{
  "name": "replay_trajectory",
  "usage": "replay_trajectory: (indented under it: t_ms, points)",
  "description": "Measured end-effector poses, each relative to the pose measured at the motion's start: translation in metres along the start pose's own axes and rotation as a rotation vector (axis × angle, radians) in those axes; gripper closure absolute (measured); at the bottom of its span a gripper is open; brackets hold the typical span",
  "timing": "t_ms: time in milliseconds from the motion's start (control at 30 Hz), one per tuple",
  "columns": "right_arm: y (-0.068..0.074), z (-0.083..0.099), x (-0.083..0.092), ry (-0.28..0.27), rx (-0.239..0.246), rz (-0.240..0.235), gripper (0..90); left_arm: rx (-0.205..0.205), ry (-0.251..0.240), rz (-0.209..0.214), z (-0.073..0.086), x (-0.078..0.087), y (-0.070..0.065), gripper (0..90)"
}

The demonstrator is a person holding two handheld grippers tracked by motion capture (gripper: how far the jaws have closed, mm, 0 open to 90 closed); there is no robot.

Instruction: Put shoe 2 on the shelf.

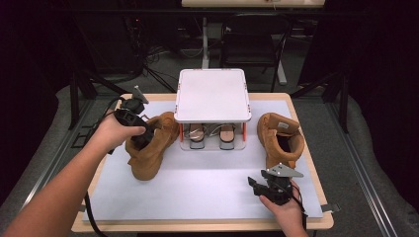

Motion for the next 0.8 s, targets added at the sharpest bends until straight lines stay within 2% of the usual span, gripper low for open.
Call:
replay_trajectory:
  t_ms: [200, 267, 333, 400, 467, 500, 800]
  points:
    - [0.001, 0.0, -0.001, -0.004, 0.001, -0.002, 41.4, 0.036, 0.003, -0.056, 0.003, 0.007, 0.014, 54.3]
    - [0.001, 0.0, 0.0, 0.003, 0.001, -0.004, 41.4, 0.036, 0.006, -0.064, 0.003, 0.008, 0.017, 53.7]
    - [0.001, 0.0, -0.001, 0.001, 0.001, -0.005, 41.4, 0.056, 0.013, -0.087, 0.005, 0.008, 0.024, 53.1]
    - [0.001, 0.0, -0.001, 0.001, -0.001, -0.006, 41.4, 0.051, 0.019, -0.097, 0.005, 0.008, 0.028, 53.0]
    - [0.001, 0.0, -0.001, 0.003, 0.001, -0.006, 41.3, 0.064, 0.016, -0.104, 0.005, 0.006, 0.031, 53.1]
    - [0.001, 0.0, -0.001, 0.003, 0.002, -0.006, 41.4, 0.057, 0.024, -0.108, 0.005, 0.005, 0.033, 53.2]
    - [0.001, 0.001, -0.001, 0.002, 0.003, -0.006, 41.3, 0.077, 0.055, -0.116, 0.003, -0.009, 0.042, 57.8]
Point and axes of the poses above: each handheld gripper's, and its own axes: x roughly backward along the jaws, z roughly out of its underside, y roughly to its left, the point moved 4 cm from there along -x, roughly forward along the jaws, and after that the axes turned 2 degrees about -x, right-handed, at the moved point
